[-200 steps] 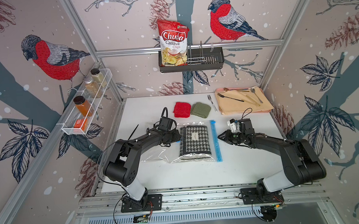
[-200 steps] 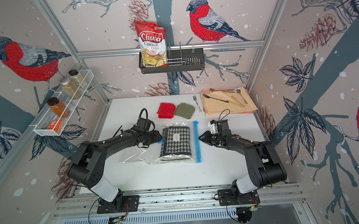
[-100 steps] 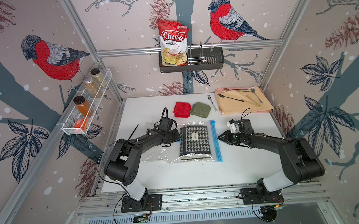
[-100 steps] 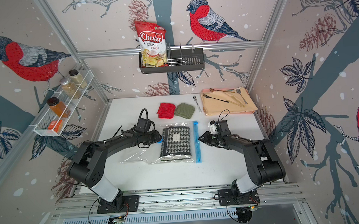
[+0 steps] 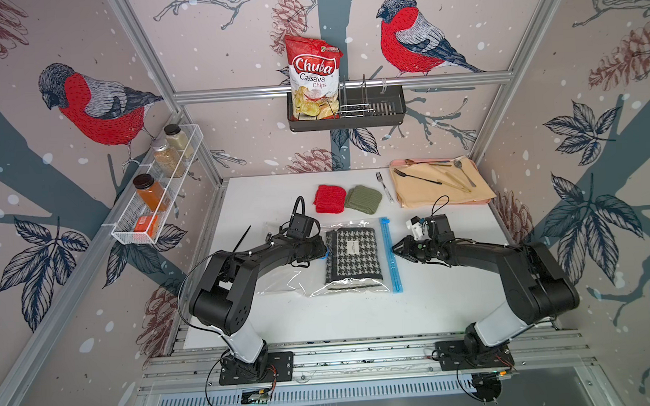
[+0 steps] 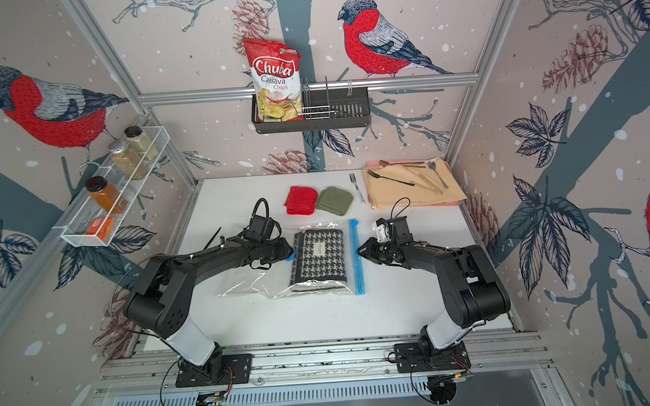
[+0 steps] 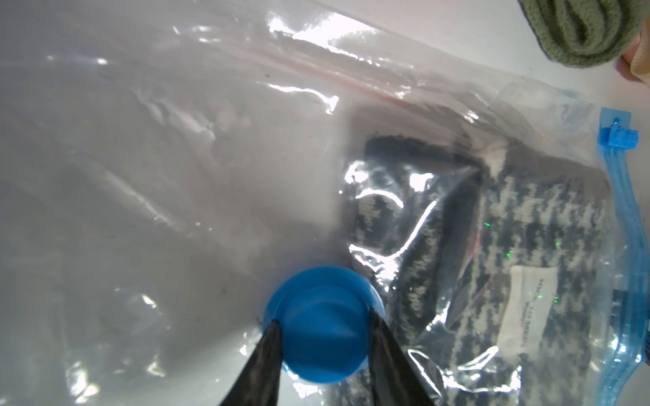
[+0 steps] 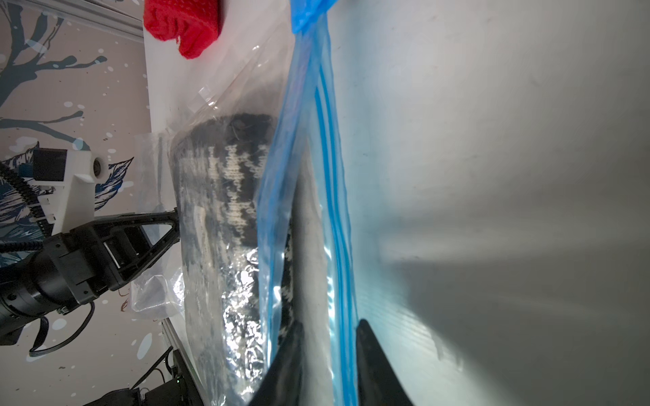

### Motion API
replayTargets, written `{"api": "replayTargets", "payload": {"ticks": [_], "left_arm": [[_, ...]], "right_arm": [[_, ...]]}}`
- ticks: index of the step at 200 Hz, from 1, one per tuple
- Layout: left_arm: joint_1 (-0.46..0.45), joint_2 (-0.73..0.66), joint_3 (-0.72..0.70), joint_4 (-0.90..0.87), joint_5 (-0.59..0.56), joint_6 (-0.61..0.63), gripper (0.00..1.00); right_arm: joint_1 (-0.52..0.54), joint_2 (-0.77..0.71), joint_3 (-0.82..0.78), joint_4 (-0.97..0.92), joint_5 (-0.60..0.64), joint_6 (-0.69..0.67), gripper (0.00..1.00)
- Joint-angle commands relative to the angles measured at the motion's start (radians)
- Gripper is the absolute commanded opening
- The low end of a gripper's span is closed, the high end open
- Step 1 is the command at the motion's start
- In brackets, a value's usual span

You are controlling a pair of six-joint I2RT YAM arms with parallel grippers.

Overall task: Take the scarf out of the vacuum bag
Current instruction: Take out the scarf from the vacuum bag.

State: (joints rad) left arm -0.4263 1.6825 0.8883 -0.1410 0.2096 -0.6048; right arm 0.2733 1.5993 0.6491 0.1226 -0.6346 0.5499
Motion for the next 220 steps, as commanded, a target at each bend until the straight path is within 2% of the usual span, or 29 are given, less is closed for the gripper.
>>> {"api": "replayTargets", "payload": {"ticks": [1,44,76,174,205,220], "left_arm": [[0.0,-0.009,-0.015,0.007,0.018,-0.002,0.2],[-0.001,-0.012,-0.044,0.028,0.027,-0.007,0.12],[0.0,-0.01,-0.055,0.036,0.033,-0.008,0.11],[-0.002,-0.01,-0.074,0.047,0.033,-0.015,0.11],[0.0,-0.01,-0.075,0.049,0.032,-0.016,0.12],[0.0,-0.012,-0.077,0.049,0.034,-0.016,0.12]], "right_arm": [[0.012,0.027,0.013,0.035,-0.021,0.008,0.27],[0.032,0.068,0.006,0.105,-0.067,0.037,0.26],[0.047,0.091,0.0,0.18,-0.136,0.068,0.31],[0.037,0.144,-0.068,0.437,-0.34,0.208,0.65],[0.04,0.163,-0.052,0.422,-0.328,0.208,0.65],[0.043,0.179,-0.045,0.423,-0.317,0.209,0.61]]}}
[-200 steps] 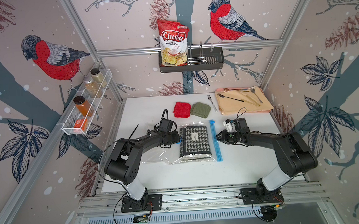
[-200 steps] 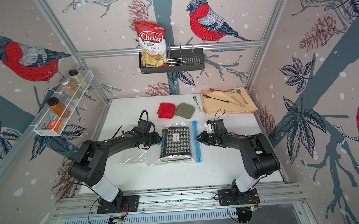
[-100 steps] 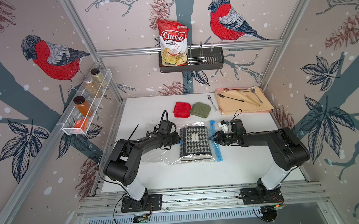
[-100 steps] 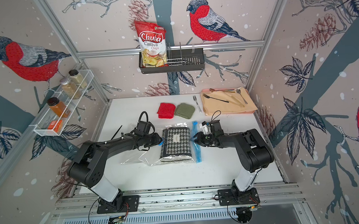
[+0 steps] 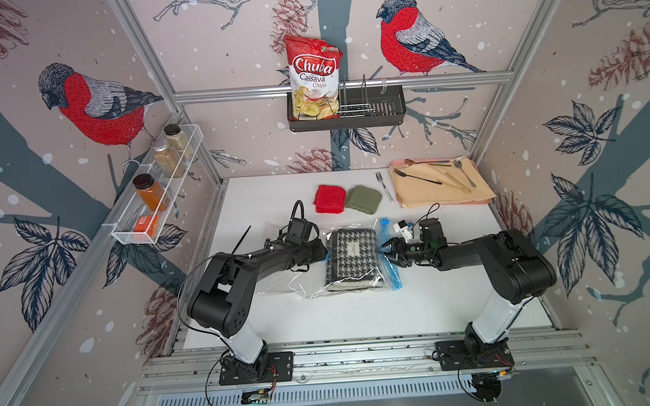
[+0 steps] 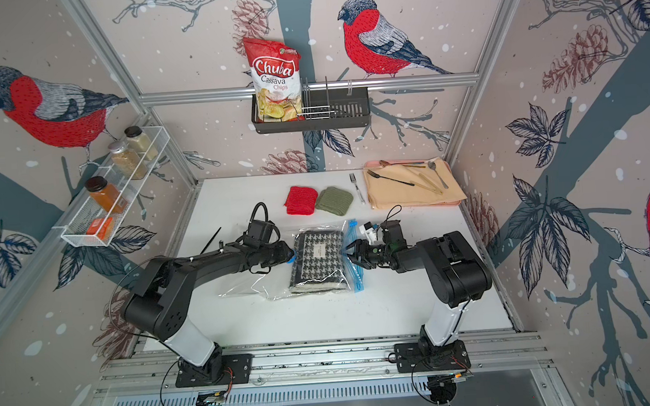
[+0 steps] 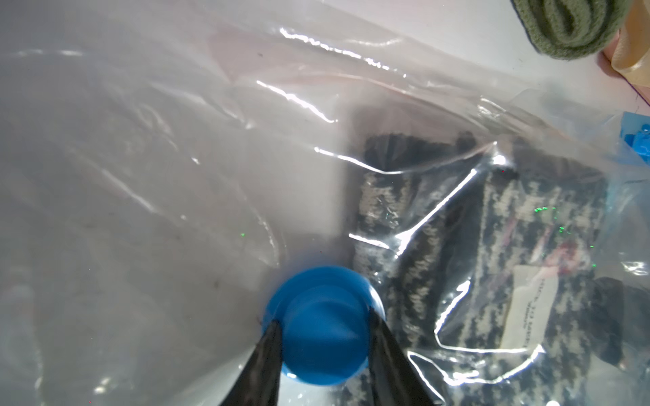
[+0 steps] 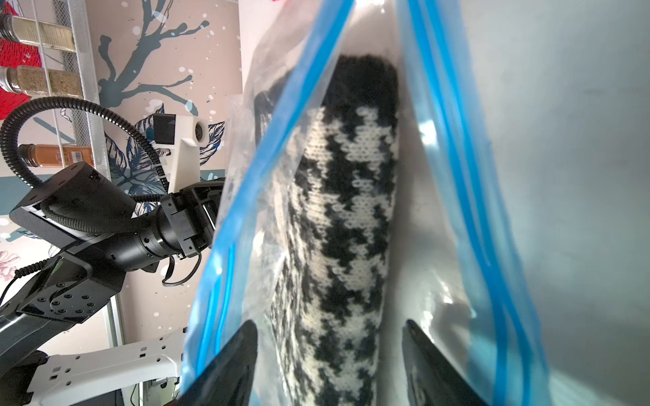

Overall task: Take the scarf out of the vacuum bag
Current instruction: Take out the scarf from the vacuum bag.

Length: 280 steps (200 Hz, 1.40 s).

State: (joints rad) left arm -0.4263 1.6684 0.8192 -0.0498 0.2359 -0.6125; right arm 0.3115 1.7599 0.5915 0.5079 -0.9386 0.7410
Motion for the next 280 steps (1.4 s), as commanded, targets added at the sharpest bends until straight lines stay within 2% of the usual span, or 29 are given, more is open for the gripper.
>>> {"api": "replayTargets", "payload": {"ticks": [1,7,18,24,60,127,197,206,233,253,269,280], "left_arm": [[0.0,0.002,-0.009,-0.042,0.008,-0.009,0.12],[-0.001,0.002,-0.009,-0.043,0.008,-0.008,0.12],[-0.003,0.001,-0.008,-0.045,0.009,-0.01,0.12],[0.0,0.0,-0.009,-0.043,0.011,-0.01,0.12],[-0.002,0.002,-0.012,-0.042,0.016,-0.01,0.12],[-0.002,0.004,-0.009,-0.039,0.028,-0.014,0.13],[-0.005,0.0,-0.021,-0.034,0.025,-0.014,0.13],[-0.005,0.0,-0.025,-0.032,0.024,-0.016,0.13],[-0.005,-0.002,-0.028,-0.034,0.016,-0.017,0.13],[-0.005,-0.007,-0.027,-0.039,0.008,-0.017,0.13],[-0.005,-0.009,-0.024,-0.042,0.005,-0.016,0.13],[-0.004,-0.01,-0.02,-0.047,0.004,-0.014,0.13]], "right_arm": [[0.005,0.019,0.013,0.038,-0.011,0.018,0.61],[0.009,0.027,0.014,0.043,-0.01,0.022,0.58],[0.013,0.041,0.017,0.057,-0.009,0.031,0.49],[0.016,0.048,0.018,0.068,-0.009,0.036,0.47],[0.044,0.084,0.022,0.112,-0.007,0.06,0.56],[0.126,0.176,0.029,0.328,-0.005,0.21,0.56],[0.196,0.264,0.086,0.45,-0.013,0.299,0.55],[0.198,0.268,0.086,0.461,-0.016,0.305,0.52],[0.189,0.259,0.075,0.465,-0.025,0.3,0.29],[0.167,0.236,0.059,0.433,-0.025,0.272,0.23],[0.144,0.206,0.052,0.36,-0.008,0.222,0.12],[0.13,0.184,0.053,0.294,0.007,0.177,0.11]]}}
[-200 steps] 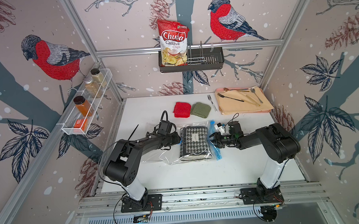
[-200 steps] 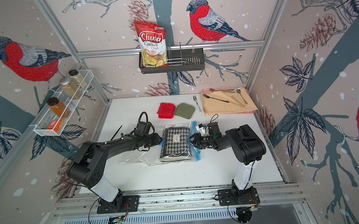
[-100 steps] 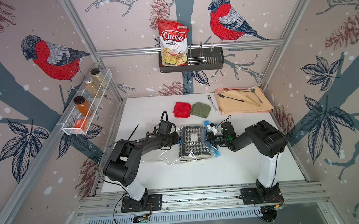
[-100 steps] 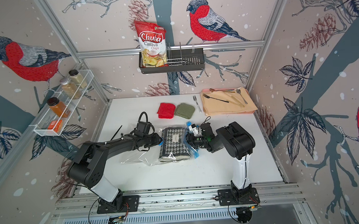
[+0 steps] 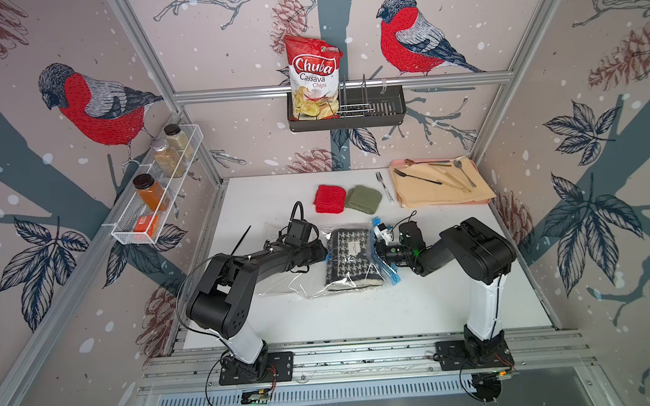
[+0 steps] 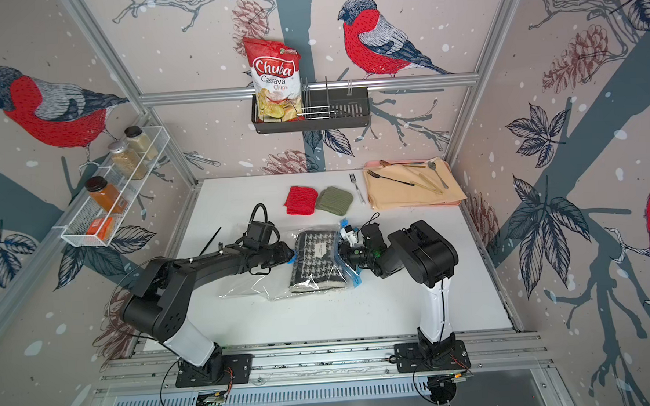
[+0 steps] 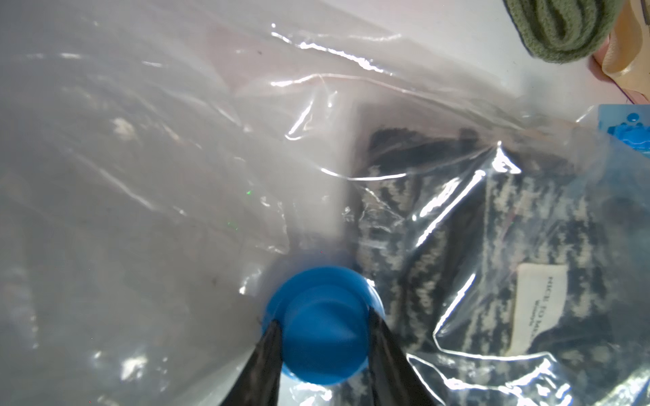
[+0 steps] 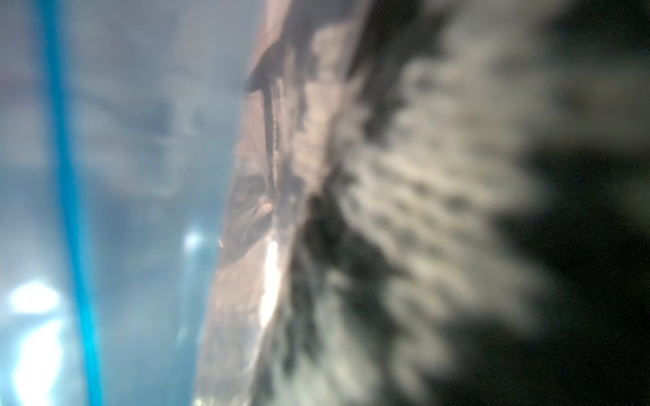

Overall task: Take the scarf out of the vacuum bag
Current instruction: Take out the scarf from the vacuum bag.

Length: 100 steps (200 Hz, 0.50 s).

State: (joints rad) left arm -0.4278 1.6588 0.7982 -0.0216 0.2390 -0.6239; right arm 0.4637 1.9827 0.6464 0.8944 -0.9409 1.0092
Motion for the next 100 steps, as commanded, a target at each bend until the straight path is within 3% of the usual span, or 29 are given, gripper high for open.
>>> {"api": "replayTargets", "payload": {"ticks": [1,50,100], "left_arm": [[-0.003,-0.001,0.0,-0.075,0.0,-0.003,0.13],[-0.002,0.001,0.004,-0.084,-0.013,0.0,0.13],[-0.002,0.007,0.005,-0.081,-0.016,-0.002,0.13]], "right_arm": [[-0.024,-0.04,-0.001,-0.1,0.01,-0.096,0.11],[-0.083,-0.123,0.021,-0.408,0.085,-0.298,0.07],[-0.092,-0.155,0.049,-0.589,0.148,-0.41,0.07]]}}
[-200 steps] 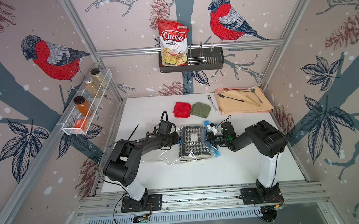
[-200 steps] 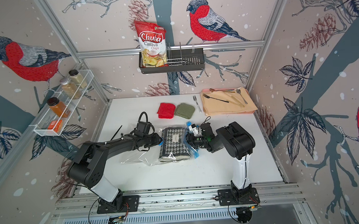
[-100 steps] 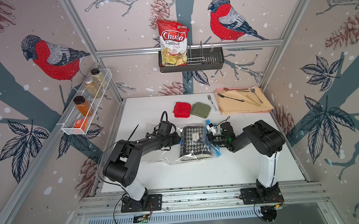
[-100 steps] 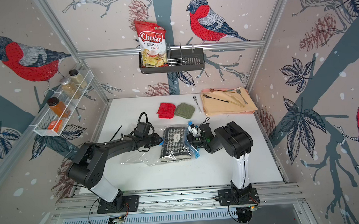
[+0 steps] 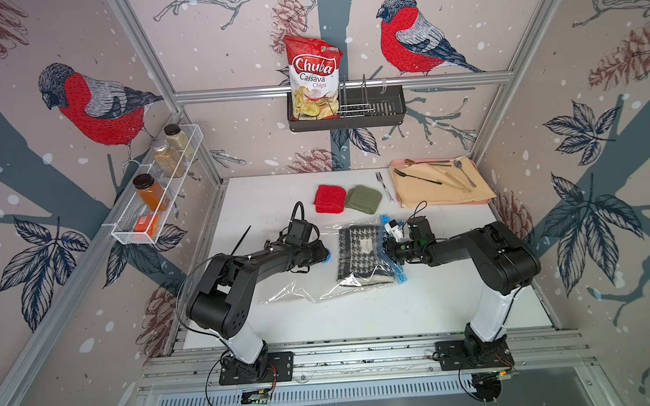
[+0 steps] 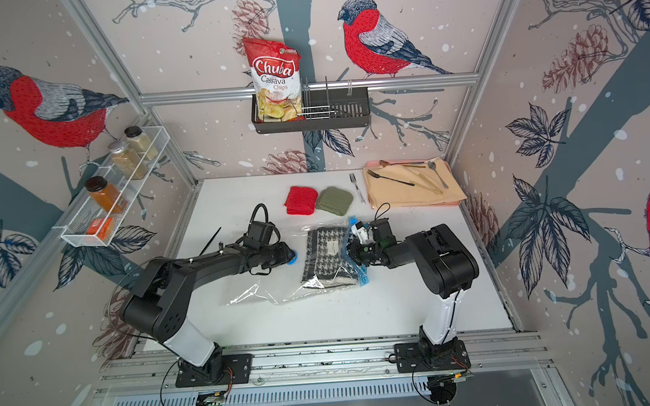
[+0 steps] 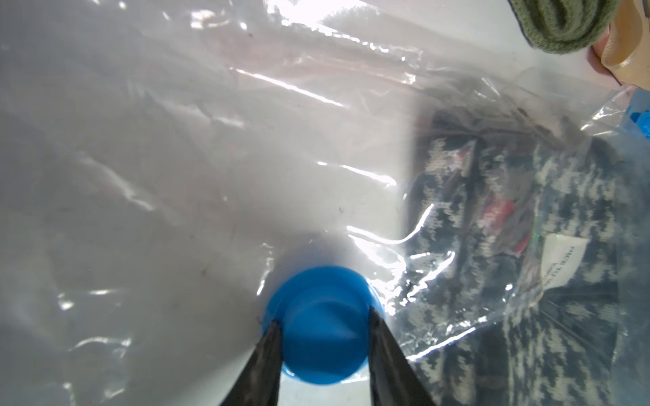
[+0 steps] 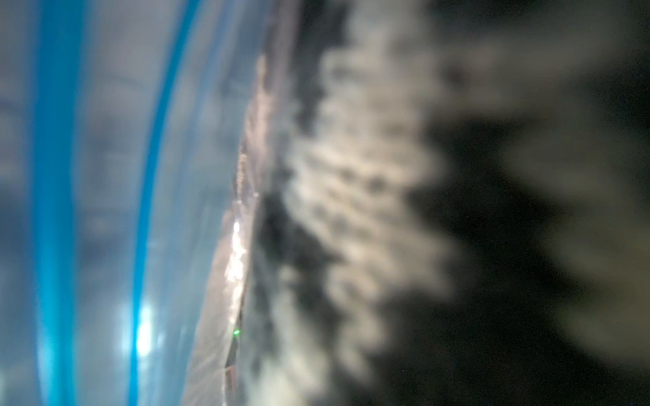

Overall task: Take the scarf out of the vacuum bag
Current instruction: Take out the scarf from the vacuum bag.

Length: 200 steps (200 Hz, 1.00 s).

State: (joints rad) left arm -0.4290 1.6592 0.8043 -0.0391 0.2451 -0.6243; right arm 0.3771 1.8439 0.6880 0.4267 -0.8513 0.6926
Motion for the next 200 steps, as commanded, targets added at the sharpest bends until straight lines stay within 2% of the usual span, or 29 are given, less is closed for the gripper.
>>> {"api": "replayTargets", "payload": {"ticks": [1,37,69,106,143,200], "left_arm": [[-0.001,0.007,-0.001,-0.063,-0.022,-0.002,0.13],[-0.001,0.011,0.001,-0.064,-0.029,-0.003,0.13],[-0.001,0.021,0.006,-0.084,-0.059,-0.002,0.13],[-0.001,0.019,0.009,-0.096,-0.078,-0.002,0.13],[0.0,0.012,0.025,-0.136,-0.133,0.003,0.12],[0.006,0.015,0.028,-0.171,-0.194,0.006,0.1]], "right_arm": [[-0.006,-0.017,0.008,-0.122,0.057,-0.094,0.07],[-0.017,-0.049,-0.007,-0.105,0.028,-0.092,0.06],[-0.043,-0.072,-0.061,0.059,-0.088,0.002,0.06],[-0.03,-0.081,-0.038,-0.035,-0.068,-0.066,0.04],[0.014,-0.08,-0.002,-0.159,0.002,-0.141,0.0],[0.043,-0.106,-0.005,-0.212,0.048,-0.189,0.0]]}}
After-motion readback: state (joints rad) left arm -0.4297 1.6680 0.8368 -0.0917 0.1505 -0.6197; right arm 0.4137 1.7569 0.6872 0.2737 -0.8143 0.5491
